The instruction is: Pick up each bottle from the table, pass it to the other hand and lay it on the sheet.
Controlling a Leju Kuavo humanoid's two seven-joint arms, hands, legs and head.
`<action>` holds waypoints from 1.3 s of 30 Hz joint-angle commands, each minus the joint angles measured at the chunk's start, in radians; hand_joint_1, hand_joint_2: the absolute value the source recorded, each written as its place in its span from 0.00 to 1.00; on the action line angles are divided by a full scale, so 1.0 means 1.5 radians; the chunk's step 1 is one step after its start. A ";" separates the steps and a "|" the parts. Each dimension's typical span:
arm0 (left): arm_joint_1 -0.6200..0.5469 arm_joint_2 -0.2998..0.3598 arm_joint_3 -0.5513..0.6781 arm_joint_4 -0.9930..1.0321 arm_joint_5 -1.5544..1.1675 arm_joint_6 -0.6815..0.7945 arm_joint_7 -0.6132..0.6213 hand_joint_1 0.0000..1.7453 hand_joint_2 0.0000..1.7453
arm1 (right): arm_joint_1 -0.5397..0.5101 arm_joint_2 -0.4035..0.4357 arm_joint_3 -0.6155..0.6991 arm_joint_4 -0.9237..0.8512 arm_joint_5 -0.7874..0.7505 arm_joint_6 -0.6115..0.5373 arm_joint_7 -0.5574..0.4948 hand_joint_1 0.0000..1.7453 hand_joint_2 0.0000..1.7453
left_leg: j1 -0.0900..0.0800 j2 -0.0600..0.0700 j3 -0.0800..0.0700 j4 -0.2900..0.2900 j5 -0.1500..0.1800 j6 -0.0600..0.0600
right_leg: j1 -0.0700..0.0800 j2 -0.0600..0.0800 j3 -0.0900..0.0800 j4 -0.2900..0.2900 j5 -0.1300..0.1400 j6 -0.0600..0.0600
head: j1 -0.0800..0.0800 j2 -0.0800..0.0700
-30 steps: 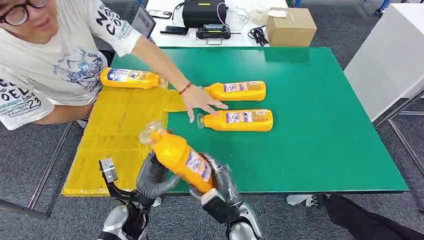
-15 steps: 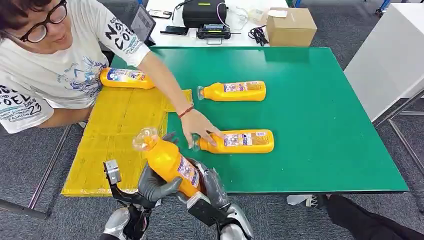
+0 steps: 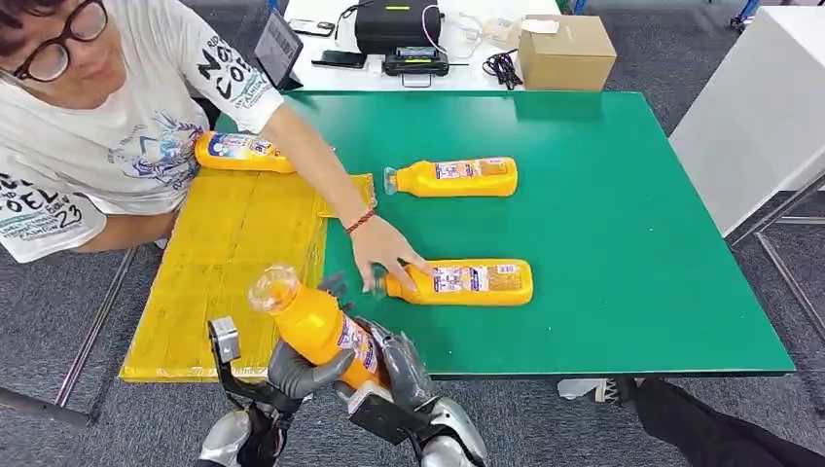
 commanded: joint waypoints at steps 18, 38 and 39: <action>-0.008 -0.006 0.013 -0.013 0.033 -0.026 -0.019 1.00 1.00 | -0.028 -0.010 0.026 0.067 0.017 -0.004 0.038 0.00 1.00 | 0.001 0.000 0.002 0.000 -0.001 -0.001 | 0.001 0.000 0.002 -0.001 0.000 -0.001 | 0.000 0.000; -0.106 -0.003 0.153 -0.007 -0.203 0.319 -0.123 1.00 1.00 | 0.061 -0.050 -0.054 -0.382 -0.157 0.038 0.003 0.00 0.00 | 0.001 0.000 0.002 0.000 -0.001 -0.001 | 0.001 0.000 0.002 0.000 -0.001 -0.001 | 0.000 0.000; -0.114 -0.004 0.155 0.000 -0.225 0.343 -0.128 1.00 1.00 | 0.059 -0.050 -0.061 -0.381 -0.163 0.036 0.005 0.00 0.00 | 0.001 0.000 0.002 0.001 -0.001 -0.001 | 0.002 -0.001 0.003 0.000 -0.001 -0.002 | 0.000 0.000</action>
